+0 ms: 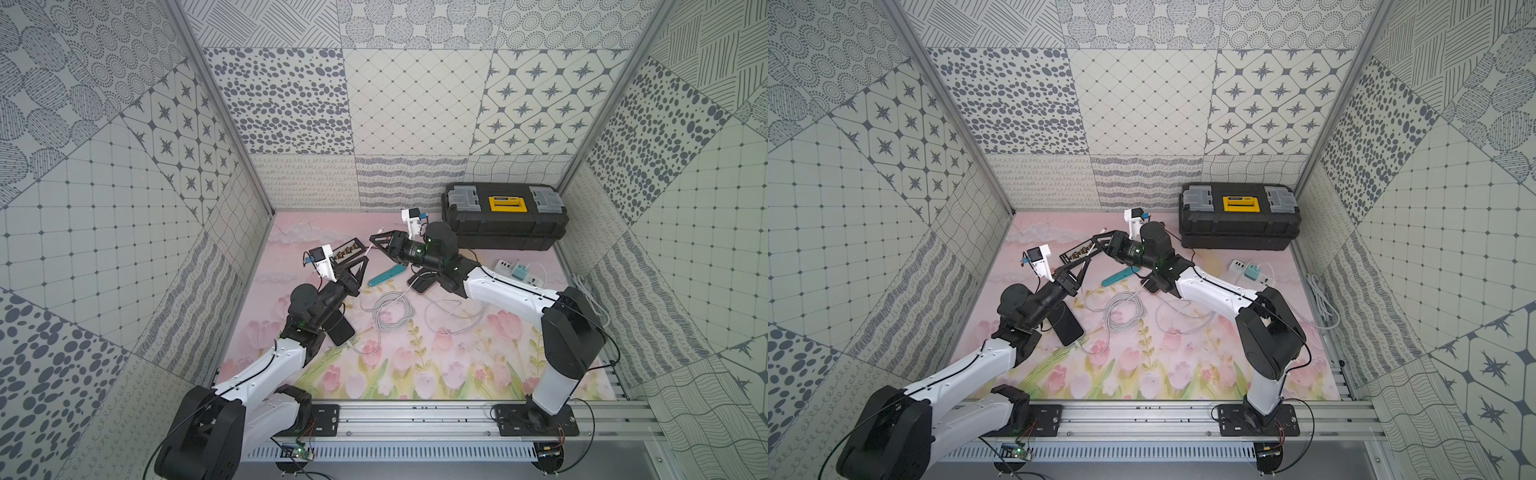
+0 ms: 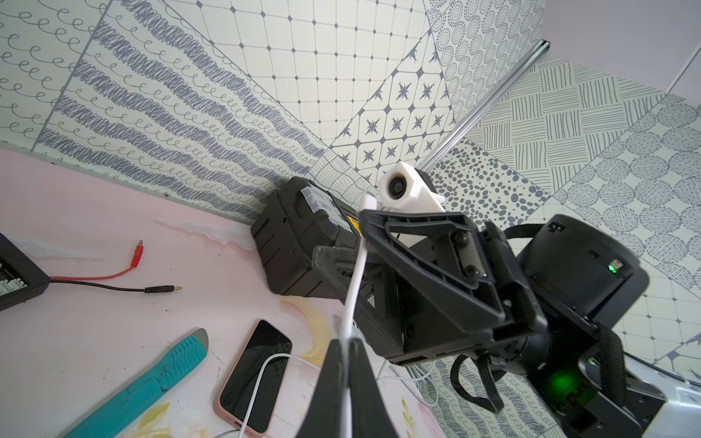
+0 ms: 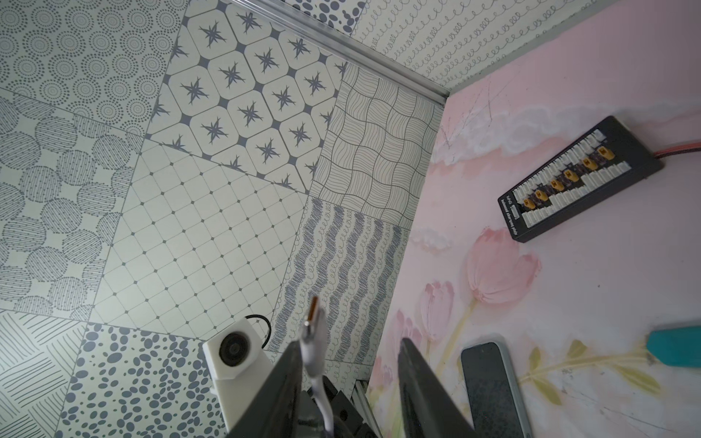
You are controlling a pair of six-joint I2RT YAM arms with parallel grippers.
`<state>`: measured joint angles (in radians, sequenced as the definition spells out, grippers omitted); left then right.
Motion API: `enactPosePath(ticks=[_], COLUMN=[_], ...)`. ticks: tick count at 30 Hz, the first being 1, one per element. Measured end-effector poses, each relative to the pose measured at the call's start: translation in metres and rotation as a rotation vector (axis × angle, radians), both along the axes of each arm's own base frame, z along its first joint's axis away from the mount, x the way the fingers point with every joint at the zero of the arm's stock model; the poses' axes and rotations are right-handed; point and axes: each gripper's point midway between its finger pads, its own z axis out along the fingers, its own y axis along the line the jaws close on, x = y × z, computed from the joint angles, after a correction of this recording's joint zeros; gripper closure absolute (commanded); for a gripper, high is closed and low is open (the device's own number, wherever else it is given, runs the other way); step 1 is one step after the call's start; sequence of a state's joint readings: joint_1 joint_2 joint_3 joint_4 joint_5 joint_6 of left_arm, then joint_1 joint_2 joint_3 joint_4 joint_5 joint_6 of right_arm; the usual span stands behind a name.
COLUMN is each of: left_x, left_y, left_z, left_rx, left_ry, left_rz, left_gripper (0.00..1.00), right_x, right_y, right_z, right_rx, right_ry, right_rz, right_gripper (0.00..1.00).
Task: Plug the charging cable into the phone
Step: Adjust the charging cable.
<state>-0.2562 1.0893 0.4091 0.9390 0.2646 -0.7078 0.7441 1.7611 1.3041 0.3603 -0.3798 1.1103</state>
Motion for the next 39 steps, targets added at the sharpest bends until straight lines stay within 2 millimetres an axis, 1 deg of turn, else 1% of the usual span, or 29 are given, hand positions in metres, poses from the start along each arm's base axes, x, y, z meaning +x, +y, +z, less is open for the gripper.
enactPosePath(ticks=[2, 5, 10, 13, 21, 26, 28, 35, 37, 39], left_x=[0.000, 0.001, 0.001, 0.002, 0.003, 0.003, 0.003, 0.003, 0.003, 0.003], left_y=[0.000, 0.000, 0.001, 0.002, 0.003, 0.004, 0.004, 0.004, 0.004, 0.004], left_z=[-0.001, -0.003, -0.005, -0.005, -0.005, -0.006, -0.006, -0.006, -0.006, -0.006], left_rx=[0.003, 0.005, 0.006, 0.006, 0.005, 0.006, 0.006, 0.007, 0.007, 0.006], left_ry=[0.004, 0.010, 0.017, 0.019, 0.019, 0.022, 0.022, 0.022, 0.022, 0.022], left_rz=[0.001, 0.003, 0.009, 0.016, 0.023, 0.026, 0.026, 0.026, 0.026, 0.026], left_gripper=[1.00, 1.00, 1.00, 1.00, 1.00, 1.00, 1.00, 1.00, 1.00, 1.00], right_x=[0.001, 0.002, 0.005, 0.005, 0.006, 0.006, 0.006, 0.005, 0.005, 0.005], right_y=[0.000, 0.000, 0.001, 0.001, 0.003, 0.003, 0.003, 0.004, 0.004, 0.004], right_z=[-0.001, 0.001, 0.013, 0.017, 0.013, 0.014, 0.015, 0.015, 0.015, 0.015], right_rx=[-0.002, -0.002, 0.016, 0.024, 0.030, 0.034, 0.038, 0.043, 0.044, 0.045], right_ry=[0.002, 0.004, -0.013, -0.017, 0.008, 0.012, 0.012, 0.013, 0.013, 0.012], right_rz=[-0.006, -0.013, -0.021, -0.023, -0.025, -0.025, -0.024, -0.022, -0.022, -0.021], right_gripper=[0.59, 0.65, 0.72, 0.72, 0.74, 0.81, 0.88, 0.88, 0.87, 0.83])
